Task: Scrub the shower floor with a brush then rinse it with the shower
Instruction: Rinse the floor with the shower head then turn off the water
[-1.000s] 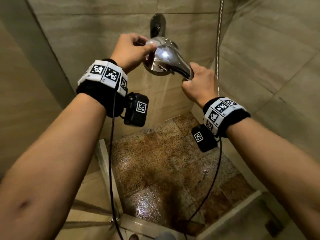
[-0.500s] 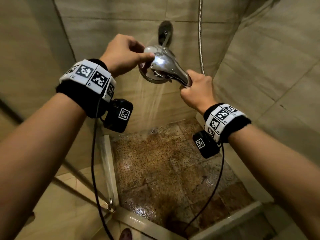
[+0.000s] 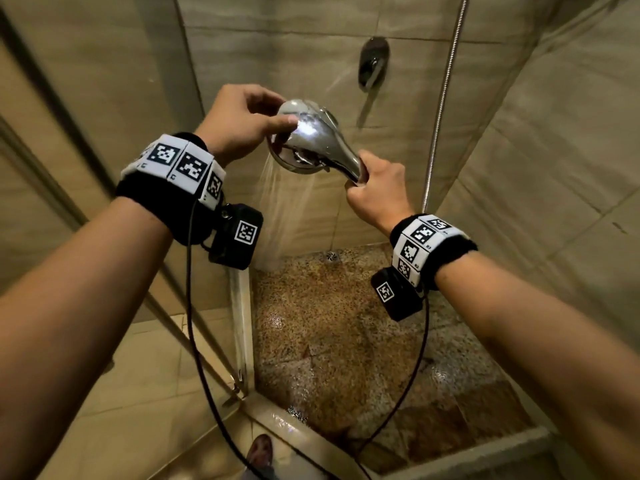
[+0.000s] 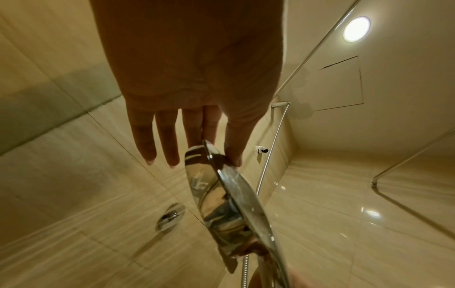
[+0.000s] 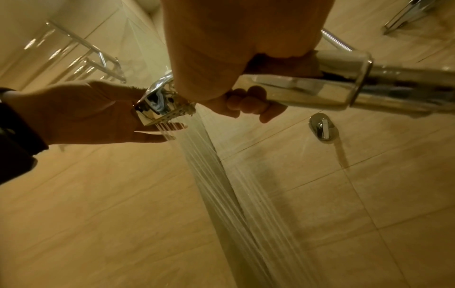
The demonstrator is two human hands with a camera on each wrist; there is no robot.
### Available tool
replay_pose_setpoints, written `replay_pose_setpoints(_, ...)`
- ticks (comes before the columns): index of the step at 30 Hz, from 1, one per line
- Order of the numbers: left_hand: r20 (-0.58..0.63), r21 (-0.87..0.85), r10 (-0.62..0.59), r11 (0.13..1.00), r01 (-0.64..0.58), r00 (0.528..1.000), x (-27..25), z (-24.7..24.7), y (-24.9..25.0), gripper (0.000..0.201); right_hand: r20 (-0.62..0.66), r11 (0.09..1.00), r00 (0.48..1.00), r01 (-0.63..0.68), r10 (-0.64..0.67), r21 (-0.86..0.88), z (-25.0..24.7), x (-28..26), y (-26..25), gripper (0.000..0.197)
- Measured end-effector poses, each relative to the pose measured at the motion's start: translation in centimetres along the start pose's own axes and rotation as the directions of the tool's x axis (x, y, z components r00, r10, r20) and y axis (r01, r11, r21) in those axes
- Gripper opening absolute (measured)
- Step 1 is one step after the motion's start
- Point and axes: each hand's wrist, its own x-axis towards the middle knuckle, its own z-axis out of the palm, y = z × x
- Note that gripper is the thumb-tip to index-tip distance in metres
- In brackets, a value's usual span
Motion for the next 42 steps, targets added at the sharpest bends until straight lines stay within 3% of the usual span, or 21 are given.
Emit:
replay_pose_setpoints(19,-0.042,0.047,-0.033,0.998,0.035,0.999,0.4,-2.9,0.2,0.042,-0.014,0.997,0.999,0.036,-0.035,0.07,2.0,0.5,-2.5,0.014)
replay_pose_setpoints(32,-0.038,0.084,-0.113,0.99,0.116,0.993,0.4,-3.1,-0.5,0.035,0.091,0.999,0.995,0.034,-0.035,0.005,1.9,0.3,-2.8,0.015)
replay_pose_setpoints(42,-0.001,0.216,-0.117,0.97,0.114,0.993,0.5,-2.9,-1.8,0.032,0.136,1.0,0.991,-0.003,0.005,-0.014,2.6,-0.5,-2.5,0.018)
